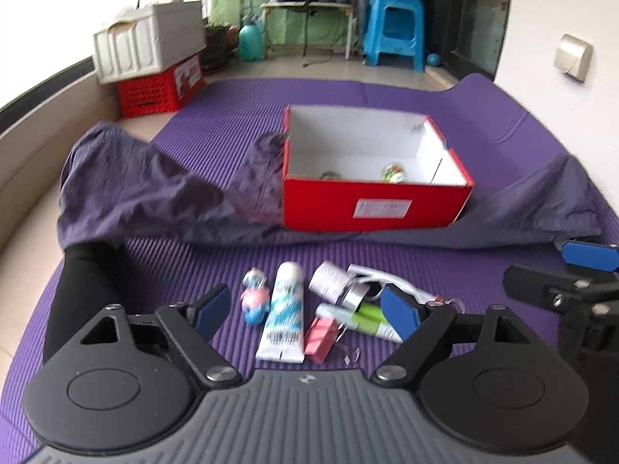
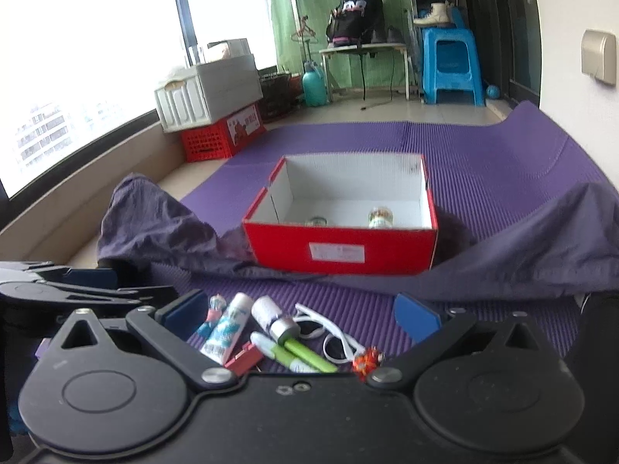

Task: Organize rigid objects
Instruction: 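Move both tools back toward the remaining items on the mat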

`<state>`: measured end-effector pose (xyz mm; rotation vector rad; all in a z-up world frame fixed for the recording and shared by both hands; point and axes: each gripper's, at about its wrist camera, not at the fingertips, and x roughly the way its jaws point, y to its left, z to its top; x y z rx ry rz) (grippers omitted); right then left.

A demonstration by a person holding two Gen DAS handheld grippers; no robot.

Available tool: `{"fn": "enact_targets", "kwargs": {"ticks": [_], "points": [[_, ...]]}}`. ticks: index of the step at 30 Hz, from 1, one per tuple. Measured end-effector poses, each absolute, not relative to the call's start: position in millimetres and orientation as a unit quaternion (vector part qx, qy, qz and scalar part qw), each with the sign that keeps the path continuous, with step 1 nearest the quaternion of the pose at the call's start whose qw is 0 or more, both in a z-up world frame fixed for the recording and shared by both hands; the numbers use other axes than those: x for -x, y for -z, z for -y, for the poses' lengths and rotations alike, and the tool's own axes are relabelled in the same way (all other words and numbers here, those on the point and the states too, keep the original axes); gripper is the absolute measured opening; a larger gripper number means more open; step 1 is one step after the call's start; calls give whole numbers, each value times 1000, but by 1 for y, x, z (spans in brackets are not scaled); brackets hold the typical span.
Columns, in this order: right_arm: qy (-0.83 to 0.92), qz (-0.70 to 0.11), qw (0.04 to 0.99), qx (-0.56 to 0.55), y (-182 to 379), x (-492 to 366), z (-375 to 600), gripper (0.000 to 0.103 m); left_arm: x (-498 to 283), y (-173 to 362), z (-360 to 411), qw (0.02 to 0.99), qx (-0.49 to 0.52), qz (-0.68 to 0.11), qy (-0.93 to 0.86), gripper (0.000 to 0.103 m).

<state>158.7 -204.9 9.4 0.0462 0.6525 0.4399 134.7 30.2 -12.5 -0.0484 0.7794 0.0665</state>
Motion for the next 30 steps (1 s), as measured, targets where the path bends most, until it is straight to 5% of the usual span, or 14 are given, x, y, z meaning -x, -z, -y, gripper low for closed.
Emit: {"fn": "enact_targets", "kwargs": {"ticks": [2,30], "points": [[-216,-327,920,-26,-4,-159,205,103,-132,21,-33,921,23,-386,-44,103],[-203,-446,871,25,80,-173,181,100,-150,148,-38,833,59,-531,-141,103]]}}
